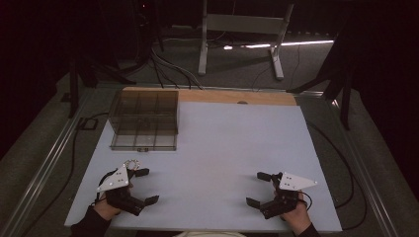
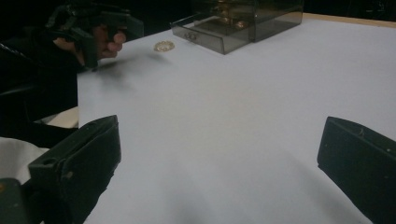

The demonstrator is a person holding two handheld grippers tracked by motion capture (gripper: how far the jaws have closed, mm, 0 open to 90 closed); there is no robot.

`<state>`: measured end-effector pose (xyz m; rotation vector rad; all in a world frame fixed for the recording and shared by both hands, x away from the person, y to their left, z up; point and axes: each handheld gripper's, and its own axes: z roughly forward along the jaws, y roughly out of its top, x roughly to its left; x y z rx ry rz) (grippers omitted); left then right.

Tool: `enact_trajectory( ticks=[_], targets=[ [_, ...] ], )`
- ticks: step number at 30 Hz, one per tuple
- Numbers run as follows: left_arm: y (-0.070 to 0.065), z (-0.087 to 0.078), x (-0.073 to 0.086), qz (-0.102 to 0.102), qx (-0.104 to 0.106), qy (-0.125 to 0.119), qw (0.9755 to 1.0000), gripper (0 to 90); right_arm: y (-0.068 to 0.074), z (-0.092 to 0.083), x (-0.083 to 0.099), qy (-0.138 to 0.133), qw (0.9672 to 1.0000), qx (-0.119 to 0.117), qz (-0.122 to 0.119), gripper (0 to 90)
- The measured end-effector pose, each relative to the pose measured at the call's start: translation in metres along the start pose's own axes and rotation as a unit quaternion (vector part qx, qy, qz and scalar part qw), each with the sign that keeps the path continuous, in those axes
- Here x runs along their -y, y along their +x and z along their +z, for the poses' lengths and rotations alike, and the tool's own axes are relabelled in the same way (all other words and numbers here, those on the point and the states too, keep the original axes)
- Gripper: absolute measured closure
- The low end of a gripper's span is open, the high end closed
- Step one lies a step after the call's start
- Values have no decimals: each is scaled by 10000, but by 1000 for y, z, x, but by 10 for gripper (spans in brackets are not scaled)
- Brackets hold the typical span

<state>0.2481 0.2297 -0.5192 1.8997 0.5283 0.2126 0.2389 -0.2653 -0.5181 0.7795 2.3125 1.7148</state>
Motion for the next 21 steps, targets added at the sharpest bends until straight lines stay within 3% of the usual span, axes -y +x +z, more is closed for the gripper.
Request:
enact_trajectory(
  ticks=[8,16,21],
  targets=[
    [-4,6,1,72,215,240,9995,17,1,4,1,235,9997,-24,-22,0],
    [-16,7,-15,192,488,82,9986,17,0,3,-1,103,9999,-24,54,0],
    [-16,5,-26,217,488,86,9985,17,4,2,-3,21,10000,-37,47,0]
  ],
)
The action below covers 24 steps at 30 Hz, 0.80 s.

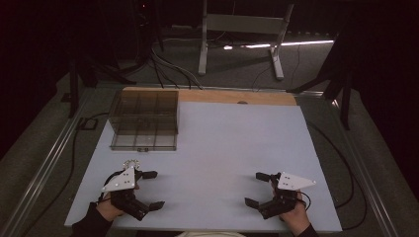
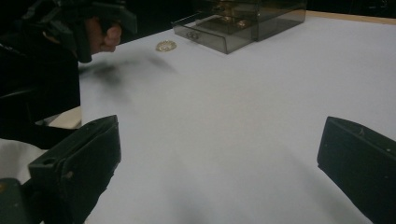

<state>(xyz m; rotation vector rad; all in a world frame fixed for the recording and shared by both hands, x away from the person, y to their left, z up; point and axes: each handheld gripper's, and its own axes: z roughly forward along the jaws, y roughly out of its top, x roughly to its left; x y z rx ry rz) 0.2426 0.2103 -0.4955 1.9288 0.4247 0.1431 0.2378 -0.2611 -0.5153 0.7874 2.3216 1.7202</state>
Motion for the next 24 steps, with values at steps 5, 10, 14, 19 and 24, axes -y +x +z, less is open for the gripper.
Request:
enact_trajectory(
  ticks=[5,10,14,19,24],
  targets=[
    [1,-5,-12,19,-53,-150,9999,17,-1,2,1,3,10000,-19,89,0],
    [3,-7,-18,12,-184,-168,9997,17,0,1,0,-14,10000,-4,91,0],
    [6,-9,-20,-48,-215,-208,9995,17,-2,0,0,-27,9999,27,99,0],
    [10,-11,-22,-129,-321,-212,9992,17,-3,0,0,-13,9999,46,134,0],
    [19,-16,-22,-249,-537,-273,9979,17,-3,1,0,14,9999,41,150,0]
  ],
)
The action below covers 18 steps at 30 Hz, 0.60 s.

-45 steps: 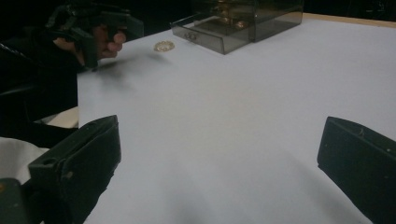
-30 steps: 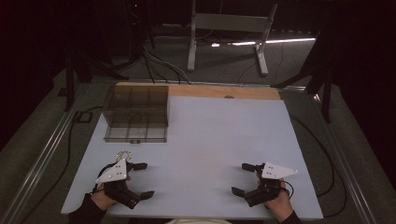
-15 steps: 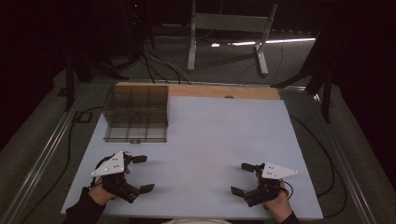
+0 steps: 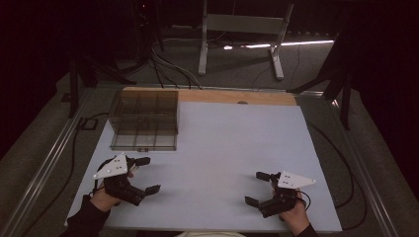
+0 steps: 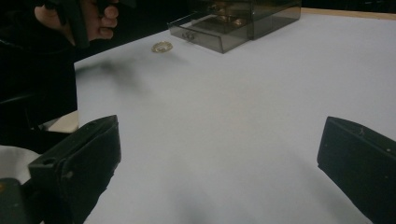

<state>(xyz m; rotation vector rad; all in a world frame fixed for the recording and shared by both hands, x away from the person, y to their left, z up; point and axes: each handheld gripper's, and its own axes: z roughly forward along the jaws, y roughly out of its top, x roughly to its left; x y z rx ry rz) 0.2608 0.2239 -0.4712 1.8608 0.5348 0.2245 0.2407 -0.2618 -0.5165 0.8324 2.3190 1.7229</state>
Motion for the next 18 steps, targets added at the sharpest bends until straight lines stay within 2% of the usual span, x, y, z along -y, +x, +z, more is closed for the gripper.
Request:
enact_trajectory(
  ticks=[7,10,11,15,18],
  targets=[
    [17,-8,2,-272,-448,-20,9986,17,-1,0,0,39,10000,26,10,0],
    [22,-10,4,-361,-528,-18,9980,17,0,1,0,42,10000,42,10,0],
    [28,-13,5,-477,-707,-62,9963,17,-1,1,1,64,10000,47,14,0],
    [35,-18,9,-581,-964,-62,9936,17,-1,1,1,77,10000,50,10,0],
    [40,-21,12,-704,-1162,-88,9907,18,-2,1,1,89,9999,61,35,0]
  ],
)
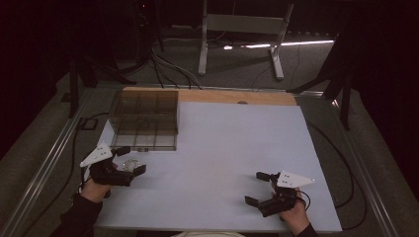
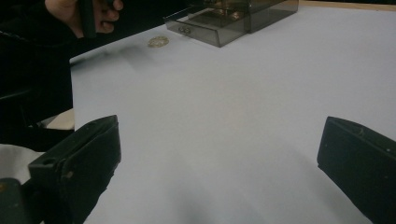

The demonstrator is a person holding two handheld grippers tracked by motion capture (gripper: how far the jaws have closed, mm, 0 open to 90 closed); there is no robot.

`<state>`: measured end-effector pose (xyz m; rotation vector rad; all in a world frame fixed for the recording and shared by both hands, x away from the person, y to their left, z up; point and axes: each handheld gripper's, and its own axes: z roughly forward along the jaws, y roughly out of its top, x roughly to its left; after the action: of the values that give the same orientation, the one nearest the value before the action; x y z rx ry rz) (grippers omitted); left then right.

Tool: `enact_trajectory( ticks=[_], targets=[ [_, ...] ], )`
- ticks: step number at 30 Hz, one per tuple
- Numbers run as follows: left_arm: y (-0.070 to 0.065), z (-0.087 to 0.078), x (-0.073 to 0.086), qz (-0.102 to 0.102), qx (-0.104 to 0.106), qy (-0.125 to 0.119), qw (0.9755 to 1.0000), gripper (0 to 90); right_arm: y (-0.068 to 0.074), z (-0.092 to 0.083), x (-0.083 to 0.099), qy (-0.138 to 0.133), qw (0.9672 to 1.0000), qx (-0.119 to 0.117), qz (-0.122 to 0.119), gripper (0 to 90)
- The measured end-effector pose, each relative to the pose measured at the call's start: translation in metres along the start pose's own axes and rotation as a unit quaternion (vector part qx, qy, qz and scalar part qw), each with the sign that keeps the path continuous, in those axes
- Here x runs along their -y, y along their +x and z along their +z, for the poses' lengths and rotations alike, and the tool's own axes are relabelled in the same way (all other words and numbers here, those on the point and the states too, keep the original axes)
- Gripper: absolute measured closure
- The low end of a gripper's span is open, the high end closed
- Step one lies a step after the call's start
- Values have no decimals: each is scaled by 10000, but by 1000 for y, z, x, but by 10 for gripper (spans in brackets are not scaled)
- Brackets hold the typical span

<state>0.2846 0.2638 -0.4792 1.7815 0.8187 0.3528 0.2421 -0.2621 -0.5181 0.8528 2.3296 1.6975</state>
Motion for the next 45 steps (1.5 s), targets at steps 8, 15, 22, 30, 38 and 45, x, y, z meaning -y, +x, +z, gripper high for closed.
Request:
enact_trajectory(
  ticks=[8,15,22,30,38,45],
  targets=[
    [16,0,9,-317,-414,206,9984,21,0,0,0,-10,10000,9,3,0],
    [28,-4,16,-694,-824,462,9931,76,-1,0,0,35,10000,18,5,0],
    [32,-4,23,-802,-1141,823,9868,169,-1,1,1,102,9999,32,29,0],
    [37,0,32,-970,-1327,1185,9793,352,-1,1,1,139,9999,33,-17,0],
    [39,5,35,-1049,-1393,1341,9755,557,-1,2,1,162,9999,35,-44,0],
    [41,9,39,-1189,-1393,1465,9721,639,0,2,1,172,9998,42,-50,0]
  ],
)
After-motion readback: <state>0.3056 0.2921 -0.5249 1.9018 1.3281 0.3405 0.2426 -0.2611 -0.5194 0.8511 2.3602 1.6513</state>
